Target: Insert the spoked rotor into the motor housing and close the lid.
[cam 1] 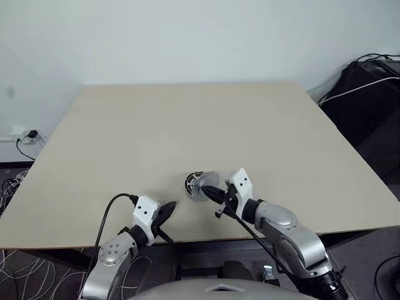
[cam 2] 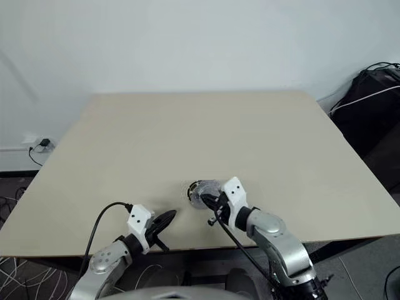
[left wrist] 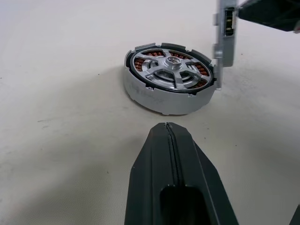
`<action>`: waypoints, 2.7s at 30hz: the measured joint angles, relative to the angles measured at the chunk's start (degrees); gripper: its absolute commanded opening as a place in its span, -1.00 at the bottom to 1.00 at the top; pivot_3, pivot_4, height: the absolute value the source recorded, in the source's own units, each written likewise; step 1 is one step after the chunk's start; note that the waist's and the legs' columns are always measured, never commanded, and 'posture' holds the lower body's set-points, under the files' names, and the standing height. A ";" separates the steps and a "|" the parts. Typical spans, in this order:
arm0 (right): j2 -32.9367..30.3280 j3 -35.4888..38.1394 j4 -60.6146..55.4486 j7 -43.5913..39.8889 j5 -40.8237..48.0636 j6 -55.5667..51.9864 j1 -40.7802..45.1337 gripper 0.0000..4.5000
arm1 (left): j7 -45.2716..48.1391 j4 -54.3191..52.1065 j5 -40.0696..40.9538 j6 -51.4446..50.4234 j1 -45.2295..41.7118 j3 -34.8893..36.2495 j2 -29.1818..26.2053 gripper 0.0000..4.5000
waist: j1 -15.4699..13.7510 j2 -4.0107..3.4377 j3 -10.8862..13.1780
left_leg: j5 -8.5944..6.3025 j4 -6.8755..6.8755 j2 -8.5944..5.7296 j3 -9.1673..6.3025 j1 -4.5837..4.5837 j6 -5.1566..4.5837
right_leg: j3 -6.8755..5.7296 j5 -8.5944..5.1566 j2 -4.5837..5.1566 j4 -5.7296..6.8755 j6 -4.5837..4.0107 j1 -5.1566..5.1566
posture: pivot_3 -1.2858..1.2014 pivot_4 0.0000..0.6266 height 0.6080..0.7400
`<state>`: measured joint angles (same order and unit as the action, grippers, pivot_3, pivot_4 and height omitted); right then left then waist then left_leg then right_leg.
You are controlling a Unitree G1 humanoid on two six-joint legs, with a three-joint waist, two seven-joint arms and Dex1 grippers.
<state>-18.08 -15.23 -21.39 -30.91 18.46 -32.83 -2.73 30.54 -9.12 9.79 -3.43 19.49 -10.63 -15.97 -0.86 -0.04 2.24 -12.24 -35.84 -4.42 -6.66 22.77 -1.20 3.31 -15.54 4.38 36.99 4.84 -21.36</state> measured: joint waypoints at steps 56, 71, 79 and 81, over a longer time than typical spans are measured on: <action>-0.17 2.38 3.22 4.20 -4.64 2.54 -0.22 -1.00 | -0.55 -0.72 -0.02 -0.19 0.65 -0.14 0.08 -1.00 | 0.02 -0.17 -0.36 | 0.01 -0.06 -0.02 0.02 -0.10 0.00 | 0.02 0.01 0.00 0.07 0.01 0.08 | 0.03 -1.00 1.00; 4.46 -0.54 11.55 4.49 -6.61 4.28 4.45 -1.00 | -0.65 -0.72 -0.02 -0.10 0.79 -0.13 0.20 -1.00 | 0.12 -0.22 -0.40 | 0.01 -0.06 -0.02 0.02 -0.12 0.01 | 0.02 0.02 -0.04 0.09 0.00 0.07 | 0.03 -1.00 1.00; 6.63 -1.18 17.20 4.59 -7.73 5.40 7.34 -1.00 | -1.00 -1.04 -0.02 -0.41 0.80 -0.15 0.24 -1.00 | 0.16 -0.26 -0.42 | 0.01 -0.06 -0.02 0.02 -0.12 0.01 | 0.02 0.02 -0.05 0.10 0.00 0.07 | 0.03 -1.00 1.00; 7.02 -1.38 18.39 4.60 -8.01 5.44 7.90 -1.00 | -1.15 -1.32 -0.02 -0.89 0.67 -0.14 0.24 -1.00 | 0.17 -0.30 -0.44 | 0.01 -0.06 -0.02 0.02 -0.12 0.01 | 0.02 0.02 -0.05 0.10 0.00 0.06 | 0.03 -1.00 1.00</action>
<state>-11.06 -16.61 -3.00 -26.31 10.45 -27.39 5.17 29.40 -10.44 9.77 -4.32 20.16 -10.78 -15.73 -0.70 -0.33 1.80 -12.23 -35.90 -4.44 -6.65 22.65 -1.19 3.33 -15.52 4.33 37.09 4.84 -21.30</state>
